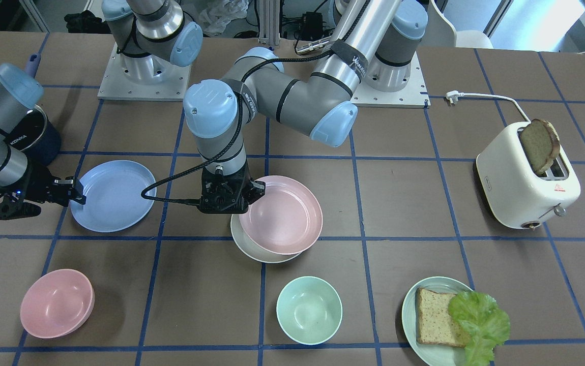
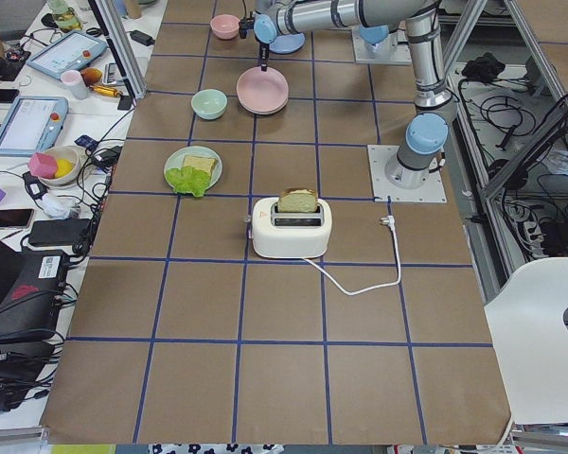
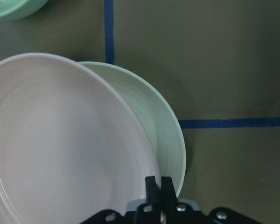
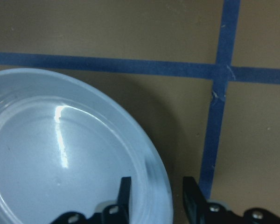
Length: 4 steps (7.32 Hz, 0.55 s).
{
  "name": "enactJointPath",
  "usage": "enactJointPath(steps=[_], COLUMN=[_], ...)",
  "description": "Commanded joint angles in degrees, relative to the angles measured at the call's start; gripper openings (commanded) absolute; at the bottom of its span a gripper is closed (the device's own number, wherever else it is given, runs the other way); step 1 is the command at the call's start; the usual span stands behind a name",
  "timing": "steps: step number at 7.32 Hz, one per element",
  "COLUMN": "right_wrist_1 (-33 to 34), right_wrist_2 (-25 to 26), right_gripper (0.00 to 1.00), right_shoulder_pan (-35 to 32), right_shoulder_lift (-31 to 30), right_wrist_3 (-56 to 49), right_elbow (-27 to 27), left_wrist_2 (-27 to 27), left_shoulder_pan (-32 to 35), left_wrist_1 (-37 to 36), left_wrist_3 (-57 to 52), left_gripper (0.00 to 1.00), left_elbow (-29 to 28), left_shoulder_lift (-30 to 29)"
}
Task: Stack three plates with pink and blue
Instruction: 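Carry the pink plate onto the cream plate while the right grasps the blue plate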
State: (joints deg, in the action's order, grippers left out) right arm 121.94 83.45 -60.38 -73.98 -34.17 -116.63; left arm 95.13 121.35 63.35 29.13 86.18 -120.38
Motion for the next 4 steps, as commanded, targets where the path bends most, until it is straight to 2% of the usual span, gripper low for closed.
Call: enactJointPath(steps=[1, 2, 3, 4], right_wrist_1=[-0.1, -0.3, -0.4, -0.6], right_wrist_2=[0.1, 0.2, 0.2, 1.3], right_gripper=[0.33, 0.3, 0.22, 0.14], right_shoulder_pan=[0.0, 0.0, 0.0, 0.0], right_shoulder_lift=[0.1, 0.1, 0.1, 0.0], right_wrist_3=[0.1, 0.3, 0.3, 0.5], right_elbow=[0.0, 0.0, 0.1, 0.4], left_wrist_2=[-0.4, -0.1, -0.2, 0.1], left_shoulder_pan=[0.8, 1.0, 1.0, 1.0], left_wrist_1=[-0.1, -0.1, -0.2, -0.4], left_wrist_3=[0.2, 0.1, 0.0, -0.6], left_gripper=[0.0, 0.0, 0.0, 0.8], left_elbow=[-0.1, -0.1, 0.1, 0.6], left_shoulder_lift=[-0.4, -0.4, -0.5, -1.2])
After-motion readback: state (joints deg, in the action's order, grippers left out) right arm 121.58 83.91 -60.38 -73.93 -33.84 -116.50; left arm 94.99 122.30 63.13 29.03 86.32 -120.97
